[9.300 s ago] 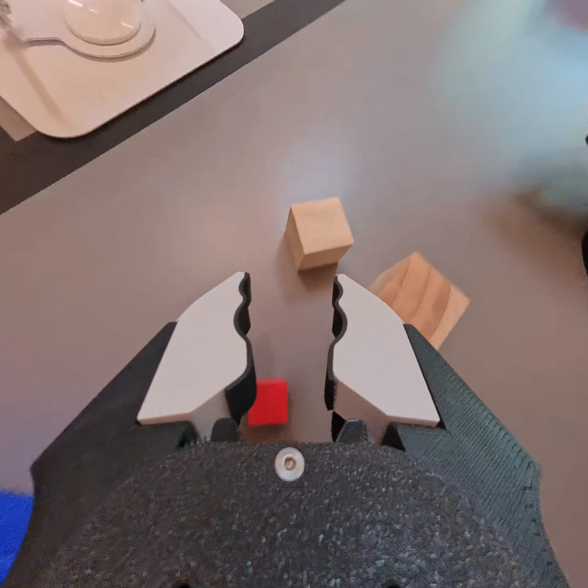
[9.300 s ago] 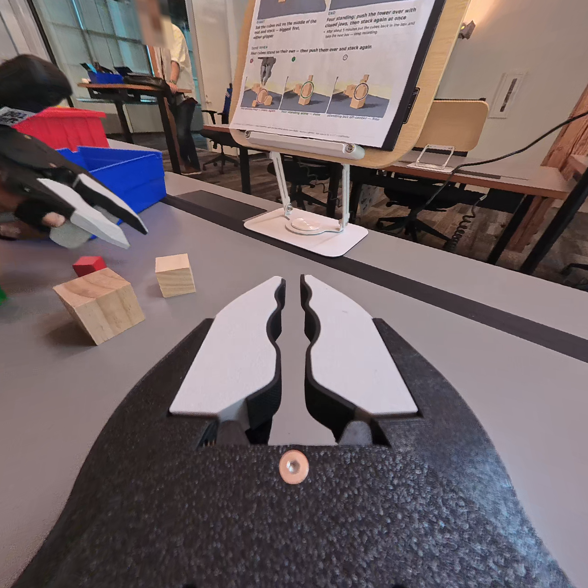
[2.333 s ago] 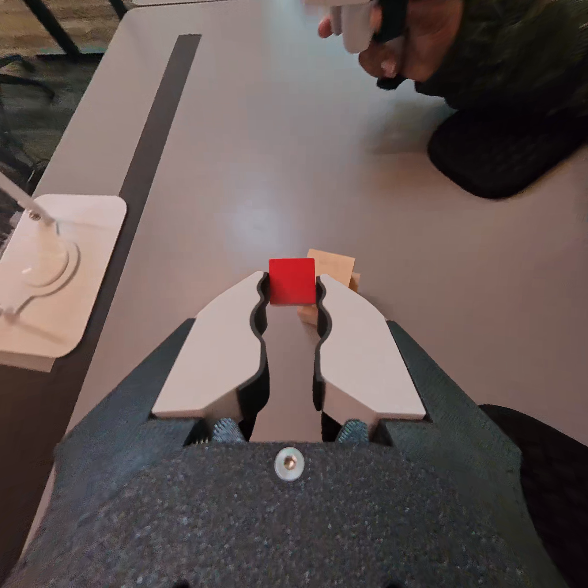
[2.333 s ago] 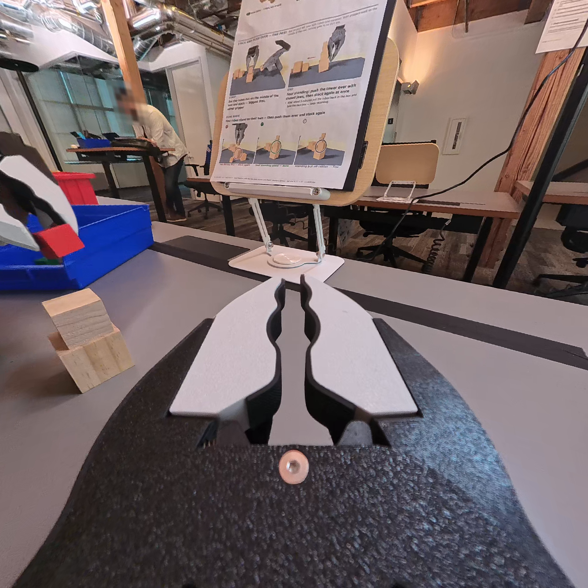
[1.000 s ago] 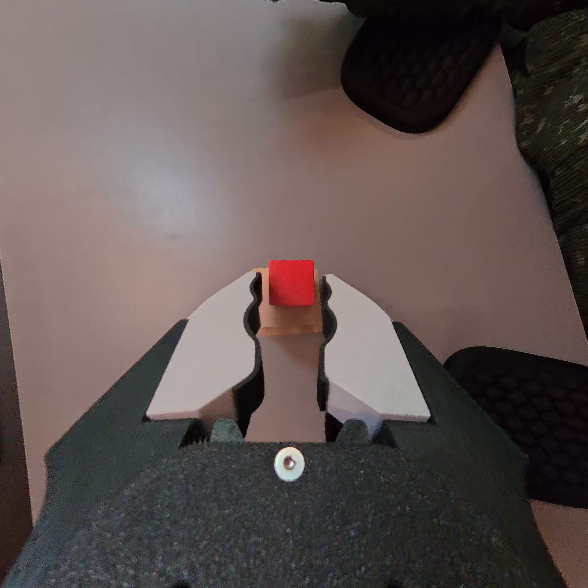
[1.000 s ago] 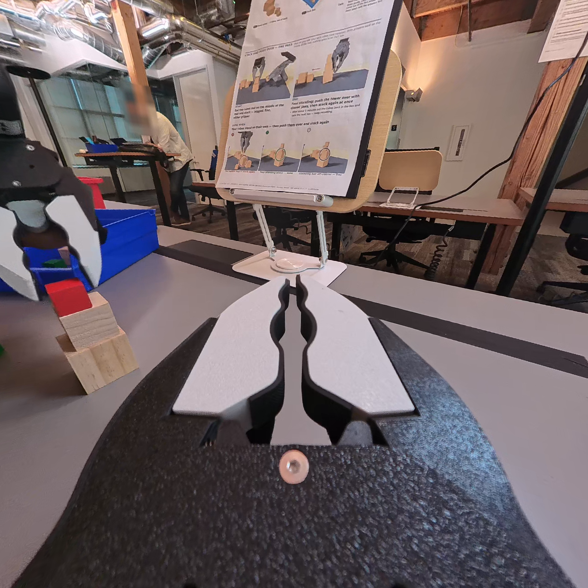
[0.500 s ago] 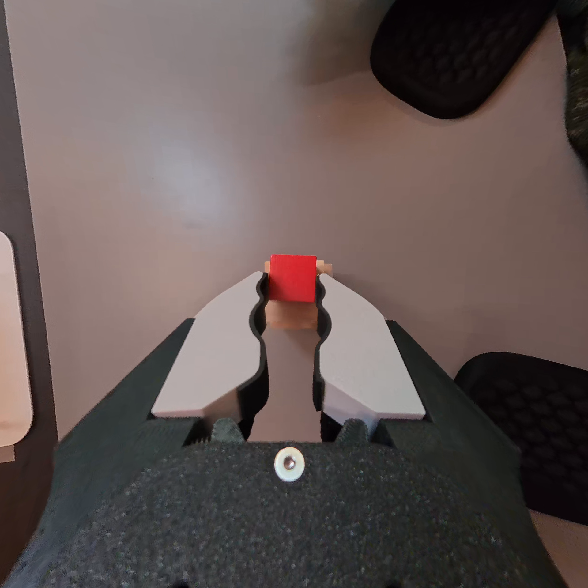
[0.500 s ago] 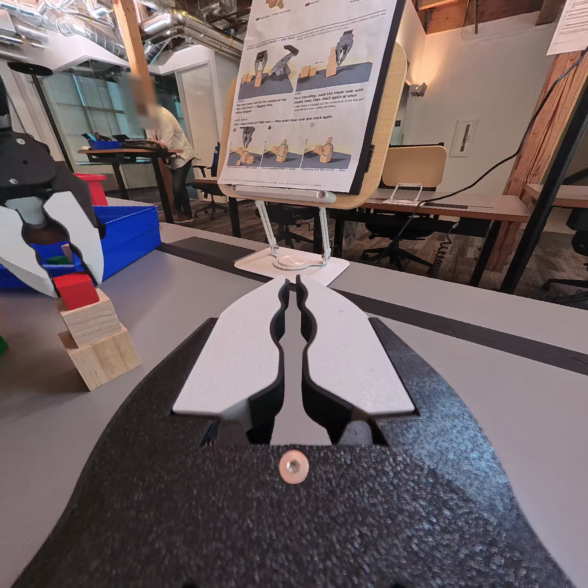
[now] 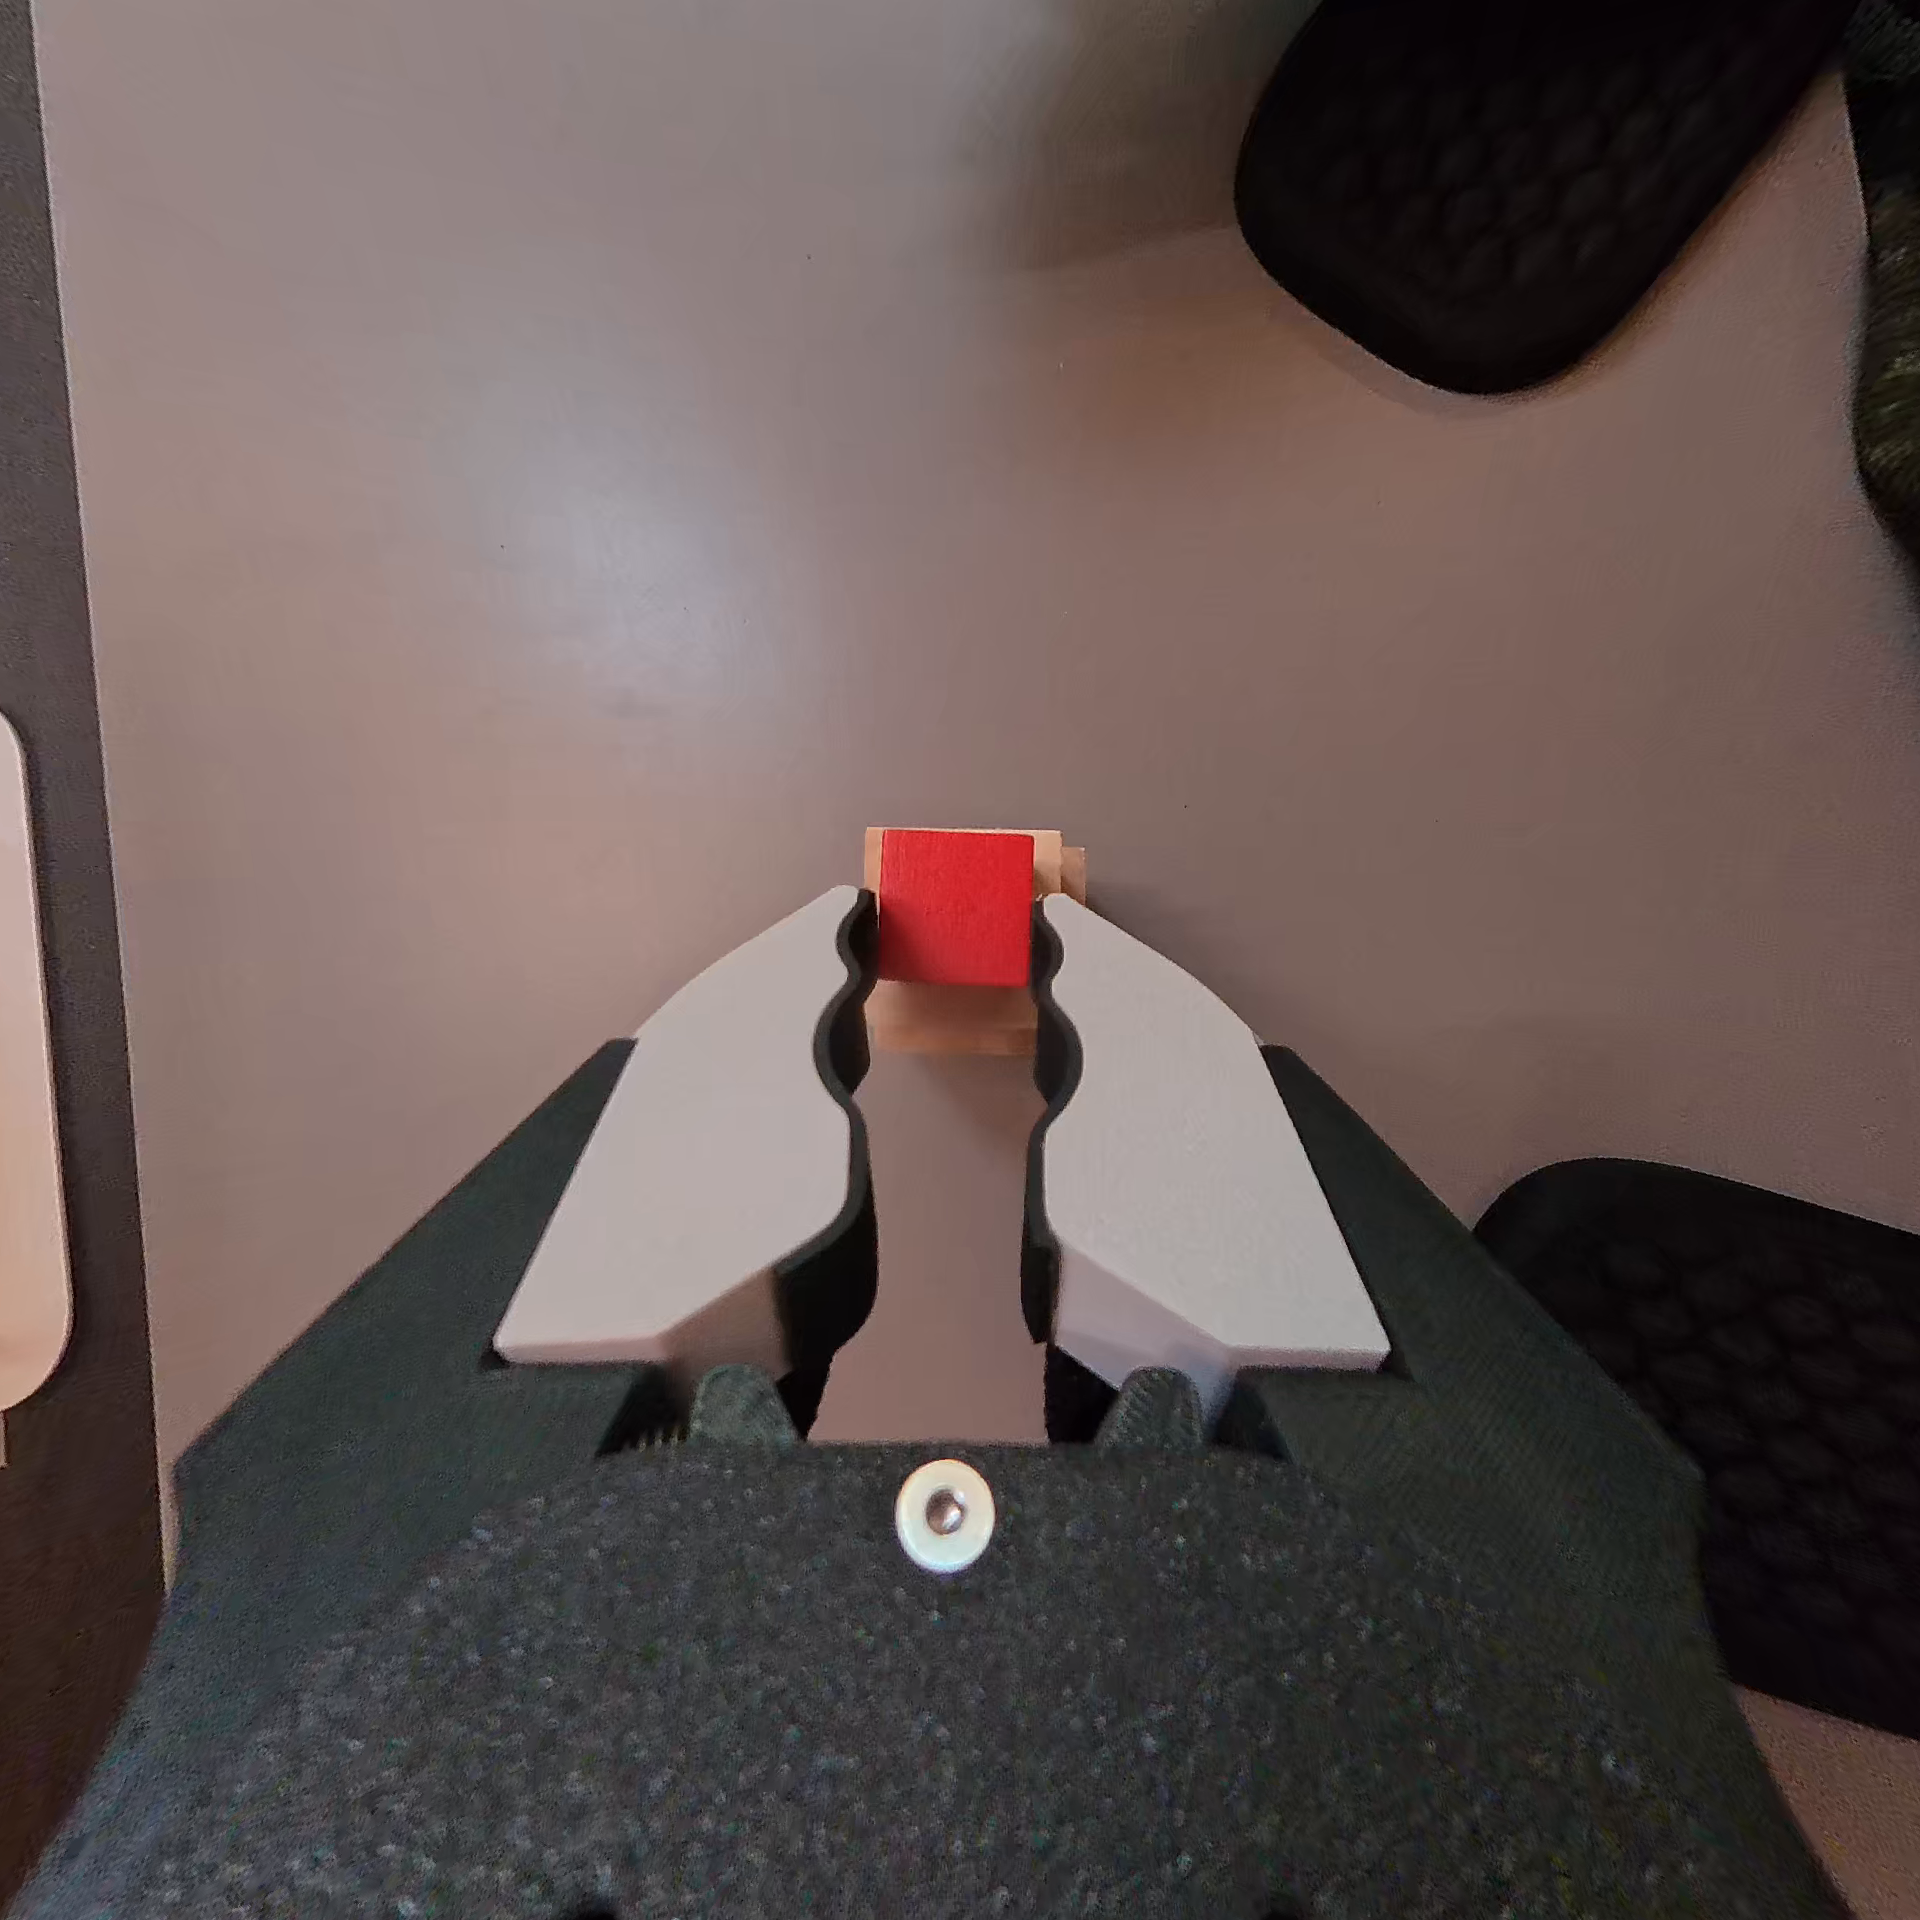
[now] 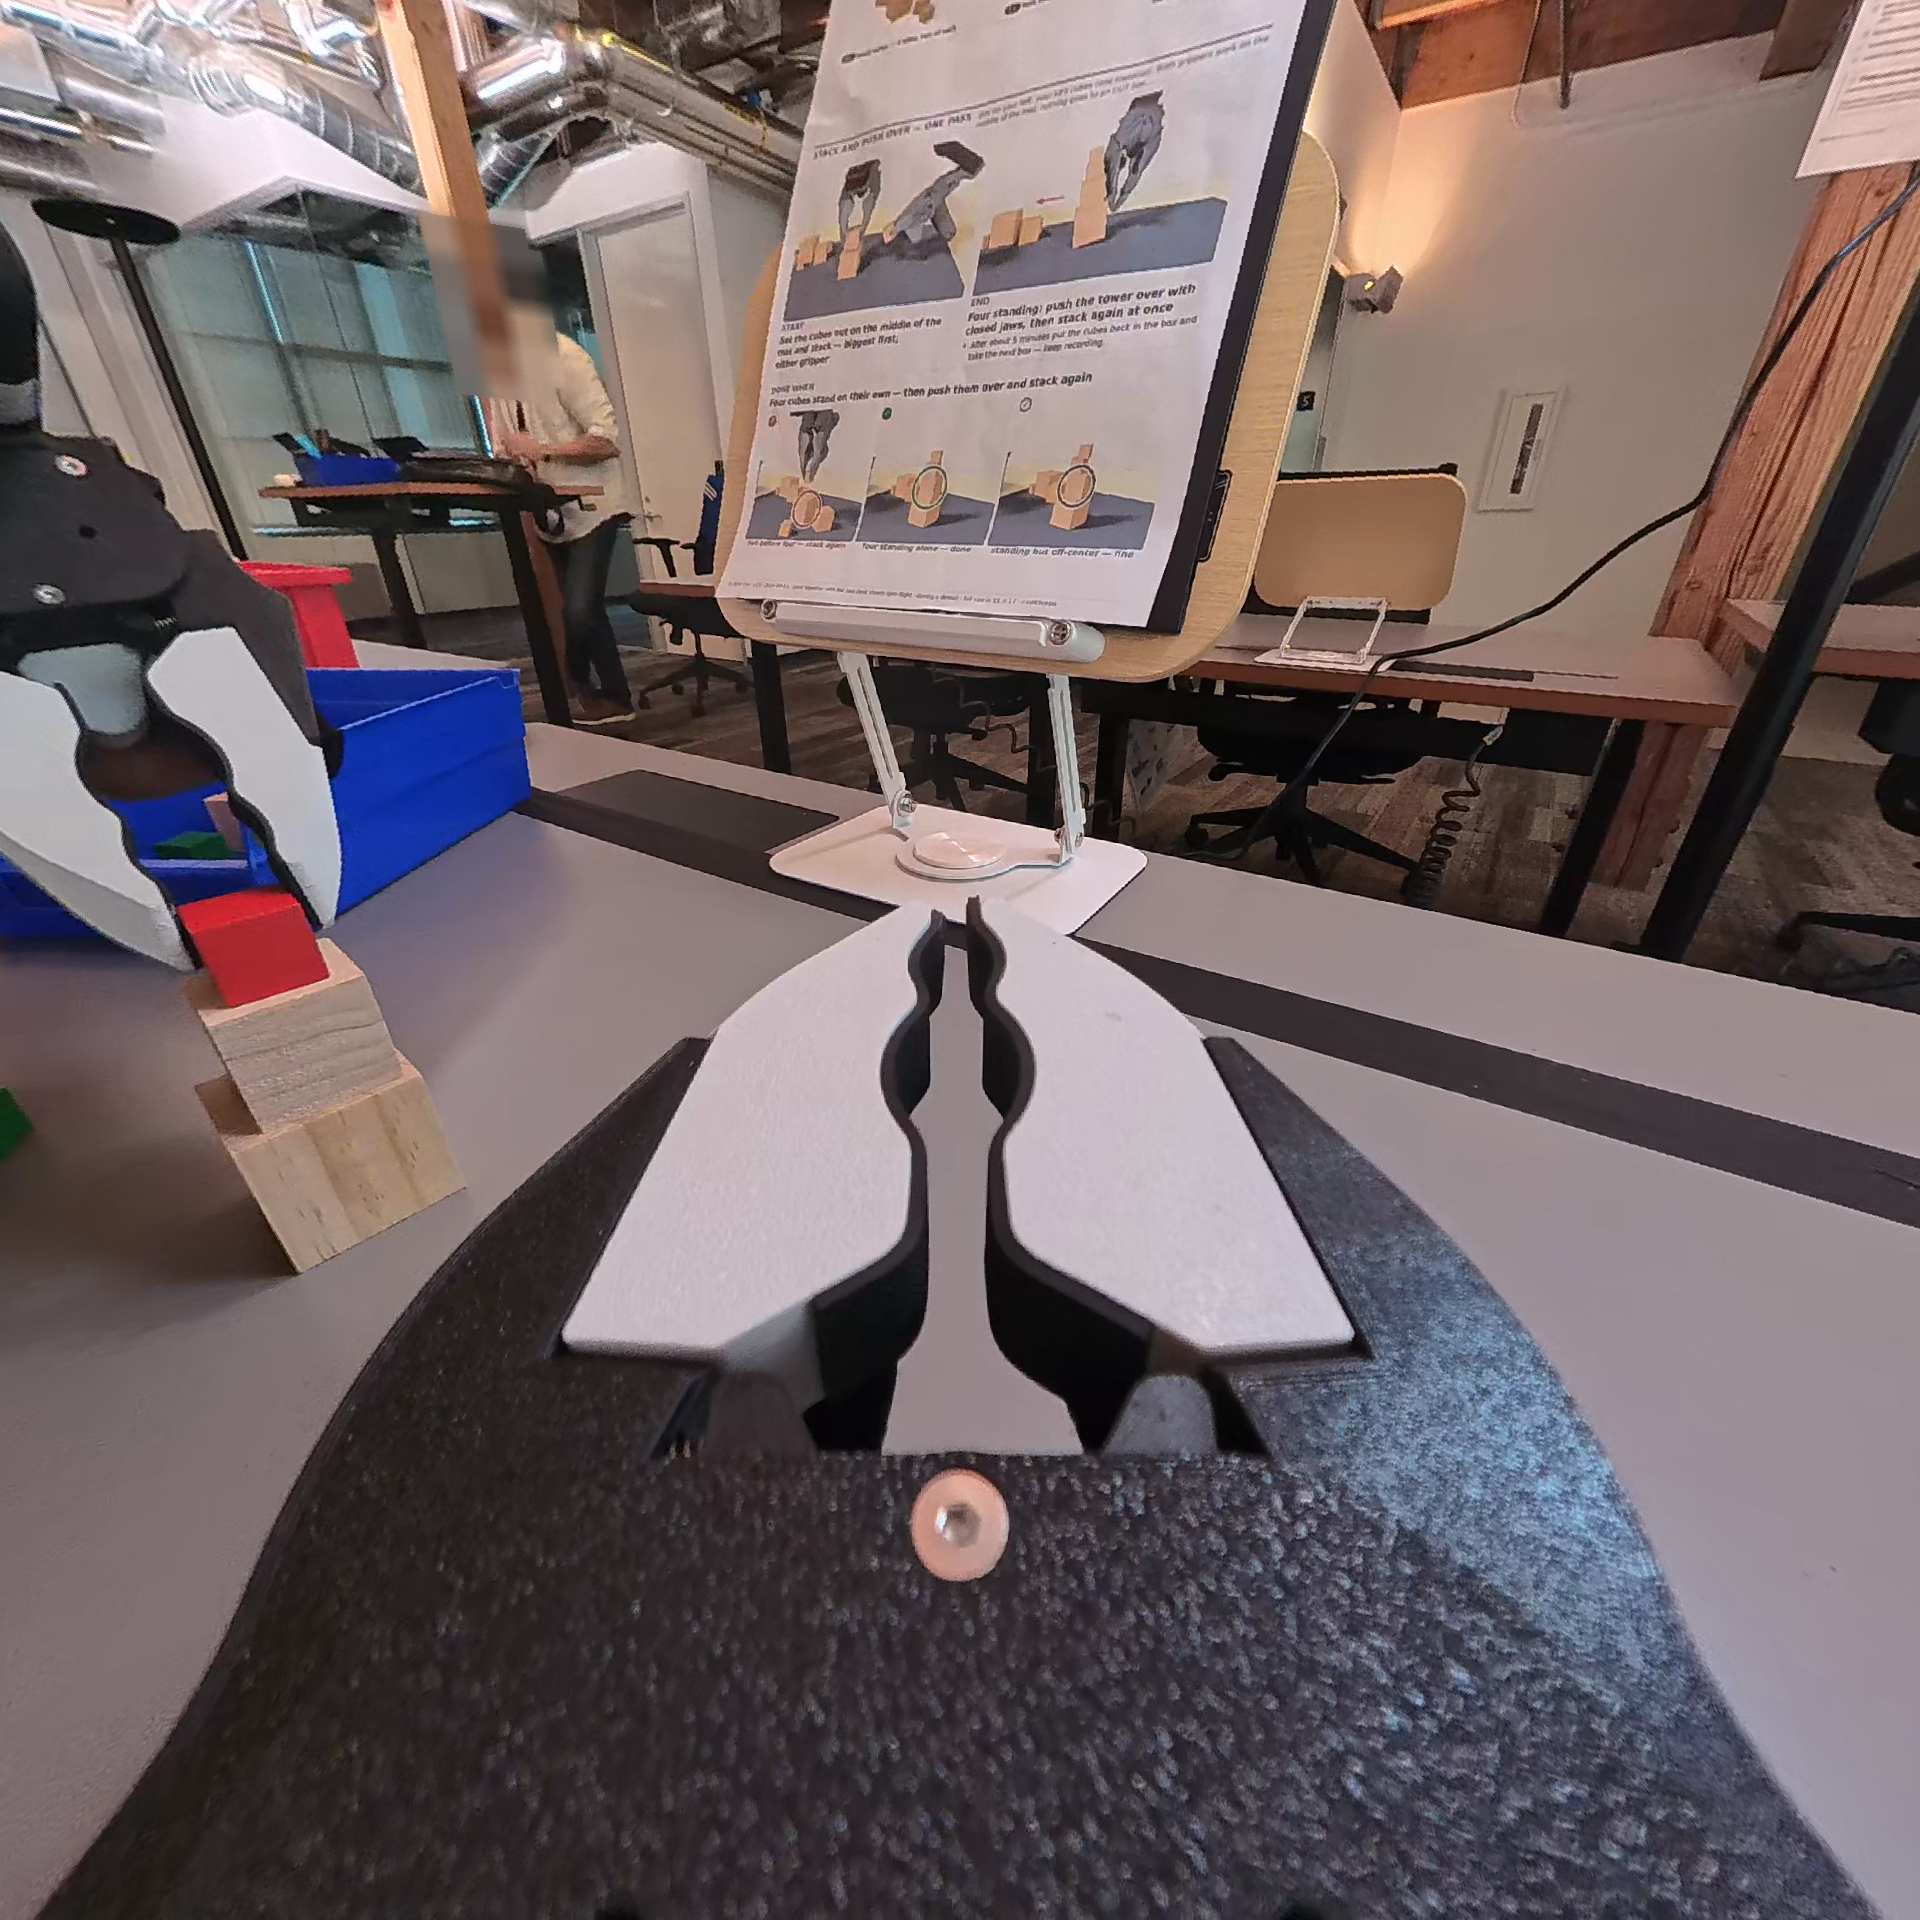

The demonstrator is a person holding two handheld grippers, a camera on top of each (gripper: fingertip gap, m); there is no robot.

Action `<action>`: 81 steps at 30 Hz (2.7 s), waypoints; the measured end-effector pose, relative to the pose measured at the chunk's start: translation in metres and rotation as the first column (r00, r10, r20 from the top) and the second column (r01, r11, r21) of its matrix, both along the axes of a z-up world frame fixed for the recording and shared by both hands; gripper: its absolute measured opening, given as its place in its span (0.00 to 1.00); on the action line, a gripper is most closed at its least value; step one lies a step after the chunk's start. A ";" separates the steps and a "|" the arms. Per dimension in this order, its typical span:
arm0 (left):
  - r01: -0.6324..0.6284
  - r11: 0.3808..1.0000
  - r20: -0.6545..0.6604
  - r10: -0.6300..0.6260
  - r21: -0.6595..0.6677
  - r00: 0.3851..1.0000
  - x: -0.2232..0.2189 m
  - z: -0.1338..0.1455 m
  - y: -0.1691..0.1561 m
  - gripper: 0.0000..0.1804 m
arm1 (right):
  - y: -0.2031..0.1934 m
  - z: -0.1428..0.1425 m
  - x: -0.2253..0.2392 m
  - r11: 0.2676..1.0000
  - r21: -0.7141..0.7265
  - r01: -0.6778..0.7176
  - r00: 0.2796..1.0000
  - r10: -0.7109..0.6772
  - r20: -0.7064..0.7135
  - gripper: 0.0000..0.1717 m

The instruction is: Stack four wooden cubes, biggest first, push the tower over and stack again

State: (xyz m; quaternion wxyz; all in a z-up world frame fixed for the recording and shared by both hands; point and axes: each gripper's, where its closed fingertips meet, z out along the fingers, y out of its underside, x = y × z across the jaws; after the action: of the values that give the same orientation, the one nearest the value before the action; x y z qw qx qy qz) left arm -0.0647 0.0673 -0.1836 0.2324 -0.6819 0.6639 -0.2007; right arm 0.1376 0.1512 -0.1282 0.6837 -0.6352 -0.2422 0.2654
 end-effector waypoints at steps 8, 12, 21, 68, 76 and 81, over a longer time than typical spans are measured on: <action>-0.006 1.000 0.008 0.006 0.004 1.000 -0.002 0.000 -0.001 0.22 | -0.001 0.001 0.000 1.000 0.004 -0.001 1.000 0.001 -0.003 0.02; -0.014 1.000 0.008 0.013 0.017 1.000 -0.003 -0.001 -0.002 0.29 | -0.001 0.000 -0.001 1.000 0.001 -0.005 1.000 0.005 -0.001 0.02; 0.001 1.000 -0.080 0.002 0.031 0.997 0.000 -0.029 -0.001 0.33 | -0.001 0.000 0.000 1.000 -0.001 -0.005 1.000 0.005 0.000 0.02; -0.139 0.990 0.135 0.134 0.028 0.982 -0.025 0.005 -0.008 0.39 | -0.001 0.000 0.000 1.000 0.001 -0.010 1.000 0.010 -0.006 0.03; -0.604 0.791 0.243 0.608 -0.100 0.756 -0.094 0.006 -0.019 0.27 | -0.001 0.001 0.000 1.000 0.004 -0.010 1.000 0.010 -0.008 0.03; -0.743 0.662 0.218 0.742 -0.095 0.634 -0.134 -0.023 -0.051 0.25 | -0.001 0.001 0.000 1.000 0.005 -0.005 1.000 0.005 -0.008 0.03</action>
State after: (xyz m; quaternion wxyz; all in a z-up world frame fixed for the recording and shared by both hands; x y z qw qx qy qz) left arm -0.1988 0.0167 -0.2065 0.3731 -0.8647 0.2922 -0.1665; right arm 0.1372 0.1499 -0.1276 0.6856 -0.6319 -0.2416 0.2689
